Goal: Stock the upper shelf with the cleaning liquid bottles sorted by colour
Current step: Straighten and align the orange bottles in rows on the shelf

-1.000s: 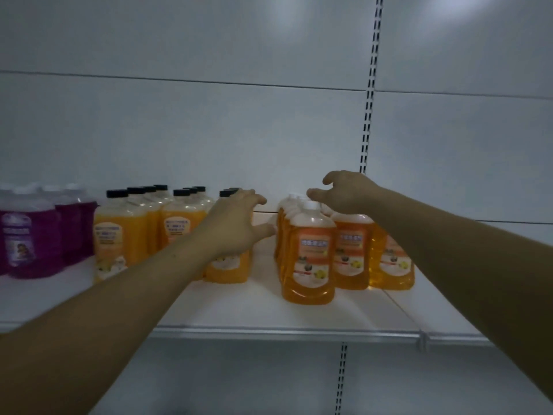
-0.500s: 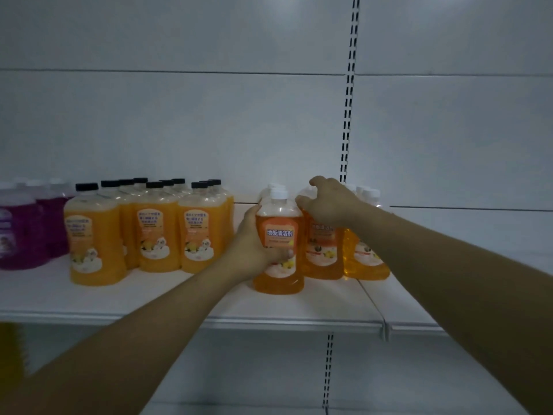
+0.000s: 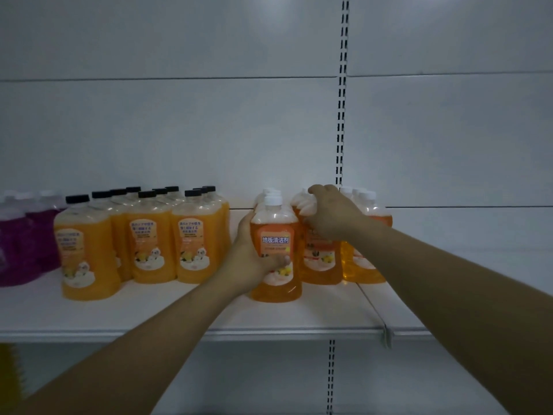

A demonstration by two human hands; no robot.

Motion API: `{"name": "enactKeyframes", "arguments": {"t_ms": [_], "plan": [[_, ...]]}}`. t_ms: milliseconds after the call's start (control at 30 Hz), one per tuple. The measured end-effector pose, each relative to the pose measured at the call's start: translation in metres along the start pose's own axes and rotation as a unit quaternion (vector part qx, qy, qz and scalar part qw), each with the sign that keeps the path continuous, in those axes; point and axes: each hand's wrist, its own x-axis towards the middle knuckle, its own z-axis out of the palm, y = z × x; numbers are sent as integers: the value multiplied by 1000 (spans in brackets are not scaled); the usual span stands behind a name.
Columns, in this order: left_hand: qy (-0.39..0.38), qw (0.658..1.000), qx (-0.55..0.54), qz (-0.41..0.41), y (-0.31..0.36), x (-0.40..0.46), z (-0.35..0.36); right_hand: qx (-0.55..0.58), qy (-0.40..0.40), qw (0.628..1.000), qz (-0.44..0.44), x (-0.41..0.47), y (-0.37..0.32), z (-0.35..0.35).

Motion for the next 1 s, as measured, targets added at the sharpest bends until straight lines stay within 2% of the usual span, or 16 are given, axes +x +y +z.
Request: {"name": "enactKeyframes", "arguments": {"t_ms": [367,500,667,800,1000], "plan": [[-3,999,-12,-30,30,20,-18,35,-4,999,-18,15,3,-22],[-18,999,-31,-38,32,34,-24,29,-23,999,-26,24,1,-22],[-24,991,-114,-70,20,57,-26,26,-55,998,-13,39,-5,-23],[-61,986,-124,-92,9,72,-26,-3,-82,997,-3,51,-7,-26],[-49,988,-112,-89,10,89,-25,-31,-124,992,-18,72,-8,-25]]}}
